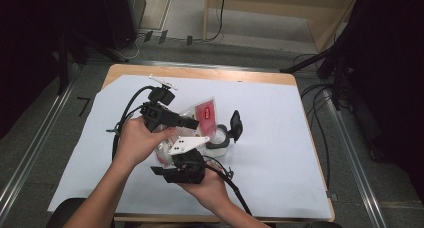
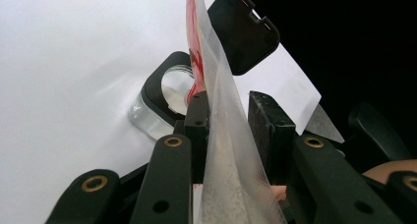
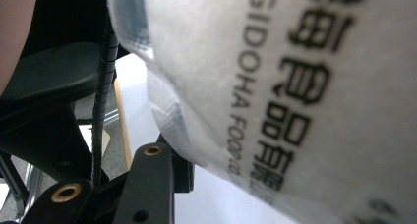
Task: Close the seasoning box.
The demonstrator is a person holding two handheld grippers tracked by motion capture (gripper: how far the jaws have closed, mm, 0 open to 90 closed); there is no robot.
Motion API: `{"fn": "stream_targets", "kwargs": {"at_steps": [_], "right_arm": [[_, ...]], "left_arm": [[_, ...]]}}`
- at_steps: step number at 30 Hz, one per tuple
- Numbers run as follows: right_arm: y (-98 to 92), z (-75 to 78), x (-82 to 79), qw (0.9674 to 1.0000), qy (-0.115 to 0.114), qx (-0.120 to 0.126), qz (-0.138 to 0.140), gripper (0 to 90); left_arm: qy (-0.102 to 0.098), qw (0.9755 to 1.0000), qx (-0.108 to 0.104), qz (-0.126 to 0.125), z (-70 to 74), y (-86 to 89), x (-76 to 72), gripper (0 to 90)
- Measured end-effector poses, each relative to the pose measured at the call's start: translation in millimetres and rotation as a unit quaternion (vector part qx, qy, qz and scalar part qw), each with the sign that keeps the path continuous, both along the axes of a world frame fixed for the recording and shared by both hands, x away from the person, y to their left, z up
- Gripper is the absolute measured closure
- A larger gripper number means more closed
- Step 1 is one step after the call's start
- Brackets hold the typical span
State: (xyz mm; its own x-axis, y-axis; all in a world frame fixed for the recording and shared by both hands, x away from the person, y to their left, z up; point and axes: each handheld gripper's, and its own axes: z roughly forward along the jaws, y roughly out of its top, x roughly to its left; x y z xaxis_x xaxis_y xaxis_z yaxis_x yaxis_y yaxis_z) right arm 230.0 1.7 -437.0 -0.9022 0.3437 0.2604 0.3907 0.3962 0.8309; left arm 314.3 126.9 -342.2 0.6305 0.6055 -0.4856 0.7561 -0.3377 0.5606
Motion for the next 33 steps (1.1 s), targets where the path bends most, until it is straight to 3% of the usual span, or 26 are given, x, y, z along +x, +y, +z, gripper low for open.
{"fn": "stream_targets", "kwargs": {"at_steps": [33], "right_arm": [[0.1,-0.1,-1.8,1.0000,-0.003,0.004,-0.006,61.5]], "left_arm": [[-0.003,1.0000,0.001,-0.001,1.5,-2.3,-1.4,71.5]]}}
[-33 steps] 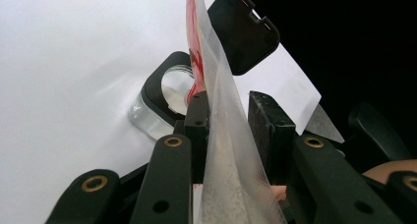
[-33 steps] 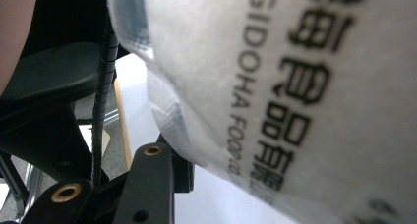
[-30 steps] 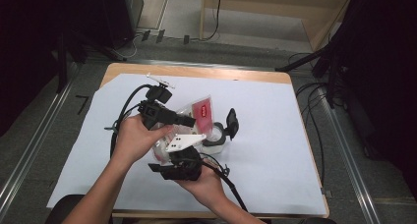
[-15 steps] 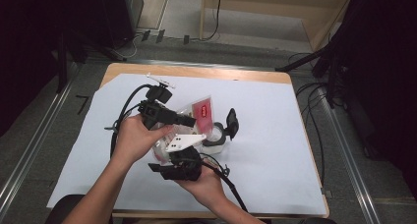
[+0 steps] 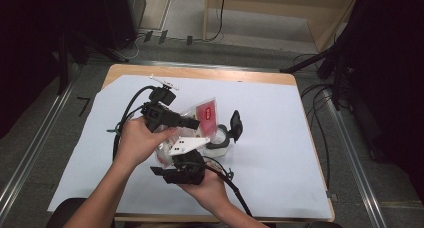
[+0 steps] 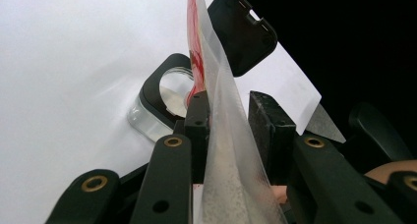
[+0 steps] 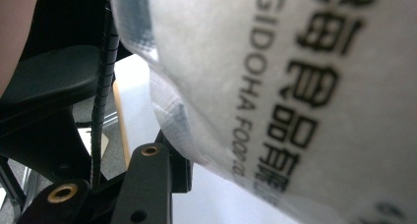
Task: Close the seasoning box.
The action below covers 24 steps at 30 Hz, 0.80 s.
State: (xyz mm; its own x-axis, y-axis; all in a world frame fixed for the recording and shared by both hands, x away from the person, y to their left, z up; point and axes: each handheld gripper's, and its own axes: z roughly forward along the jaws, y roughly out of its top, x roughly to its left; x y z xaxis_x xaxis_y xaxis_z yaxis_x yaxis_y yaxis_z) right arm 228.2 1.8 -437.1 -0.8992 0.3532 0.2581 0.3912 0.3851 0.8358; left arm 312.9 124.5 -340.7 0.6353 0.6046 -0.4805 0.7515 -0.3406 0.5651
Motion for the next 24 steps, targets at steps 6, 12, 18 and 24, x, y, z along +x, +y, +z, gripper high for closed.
{"fn": "stream_targets", "kwargs": {"at_steps": [6,12,18,24], "right_arm": [[-1.1,-0.6,0.9,1.0000,-0.004,0.001,-0.001,62.7],[-0.6,1.5,0.1,1.0000,-0.006,0.006,0.000,62.8],[0.8,1.5,1.6,1.0000,-0.004,0.006,0.001,62.8],[1.4,2.5,2.2,1.0000,-0.002,0.005,0.004,62.8]], "left_arm": [[-0.002,1.0000,0.008,-0.001,1.3,-1.3,0.3,71.1],[-0.009,0.9999,0.012,-0.004,4.9,-1.5,-0.9,70.8],[-0.006,0.9999,0.011,0.000,4.3,-0.2,-0.1,70.6],[-0.007,0.9999,0.010,0.002,5.5,0.3,-0.6,70.4]]}}
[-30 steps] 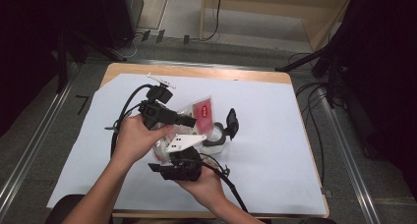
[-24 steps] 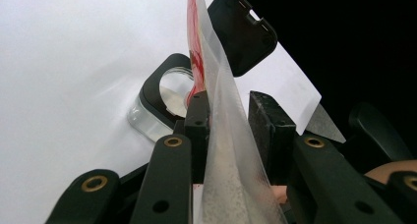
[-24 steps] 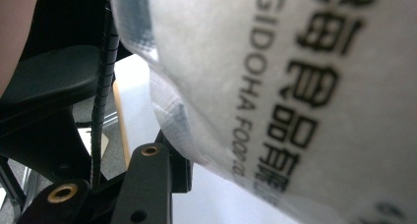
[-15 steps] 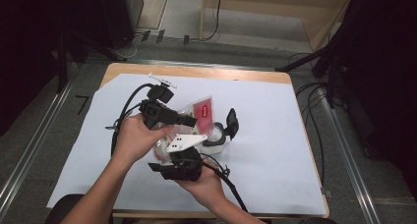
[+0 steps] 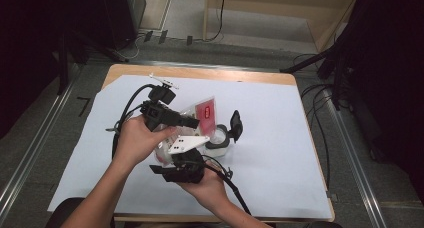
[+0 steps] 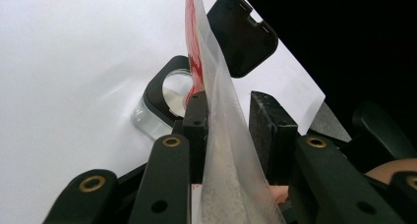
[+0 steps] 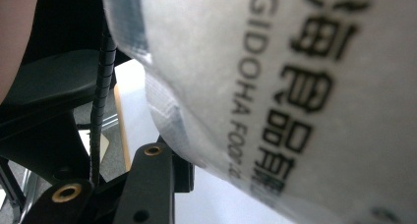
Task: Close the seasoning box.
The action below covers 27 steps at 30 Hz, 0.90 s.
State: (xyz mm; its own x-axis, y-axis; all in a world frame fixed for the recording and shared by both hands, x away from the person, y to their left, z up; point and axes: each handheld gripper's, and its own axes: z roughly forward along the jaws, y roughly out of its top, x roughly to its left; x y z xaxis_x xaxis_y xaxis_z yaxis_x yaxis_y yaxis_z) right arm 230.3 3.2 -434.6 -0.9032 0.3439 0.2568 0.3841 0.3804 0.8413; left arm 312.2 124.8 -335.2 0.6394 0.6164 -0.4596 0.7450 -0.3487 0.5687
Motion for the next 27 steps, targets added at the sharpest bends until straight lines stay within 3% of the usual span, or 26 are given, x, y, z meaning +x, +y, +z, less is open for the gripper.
{"fn": "stream_targets", "kwargs": {"at_steps": [27], "right_arm": [[1.4,-1.1,0.7,1.0000,0.004,-0.004,0.008,62.7]], "left_arm": [[0.002,1.0000,0.002,0.002,-2.2,0.1,-0.2,69.9]]}}
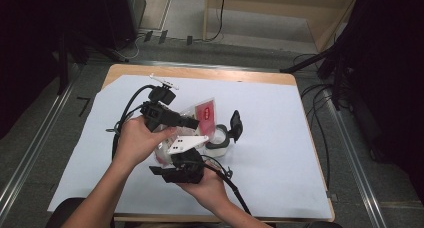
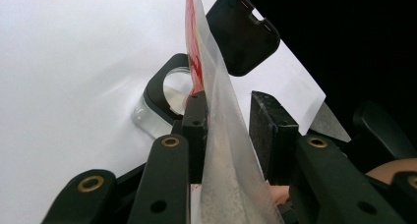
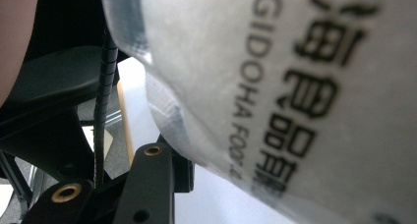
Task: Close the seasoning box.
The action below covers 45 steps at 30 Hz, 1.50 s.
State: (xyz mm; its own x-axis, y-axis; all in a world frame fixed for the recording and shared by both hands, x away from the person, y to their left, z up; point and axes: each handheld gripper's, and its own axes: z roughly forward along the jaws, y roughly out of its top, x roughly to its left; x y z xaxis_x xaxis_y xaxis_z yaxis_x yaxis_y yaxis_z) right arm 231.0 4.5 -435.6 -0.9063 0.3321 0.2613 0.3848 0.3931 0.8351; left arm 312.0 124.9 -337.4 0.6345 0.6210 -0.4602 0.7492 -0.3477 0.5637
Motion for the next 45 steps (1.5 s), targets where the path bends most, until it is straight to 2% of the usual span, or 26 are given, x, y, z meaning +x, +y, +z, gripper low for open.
{"fn": "stream_targets", "kwargs": {"at_steps": [9,23,45], "right_arm": [[1.3,-0.1,-0.5,1.0000,0.008,-0.002,0.000,62.8],[2.7,-1.3,-0.3,1.0000,0.004,-0.006,0.004,62.8],[2.1,-1.7,-0.7,1.0000,0.001,-0.005,0.005,62.7]], "left_arm": [[-0.002,1.0000,0.003,0.003,-0.5,1.6,-1.3,69.1],[-0.003,1.0000,-0.006,0.007,-2.9,4.2,-2.1,69.5],[-0.004,1.0000,-0.003,0.005,-2.5,3.1,-2.3,69.5]]}}
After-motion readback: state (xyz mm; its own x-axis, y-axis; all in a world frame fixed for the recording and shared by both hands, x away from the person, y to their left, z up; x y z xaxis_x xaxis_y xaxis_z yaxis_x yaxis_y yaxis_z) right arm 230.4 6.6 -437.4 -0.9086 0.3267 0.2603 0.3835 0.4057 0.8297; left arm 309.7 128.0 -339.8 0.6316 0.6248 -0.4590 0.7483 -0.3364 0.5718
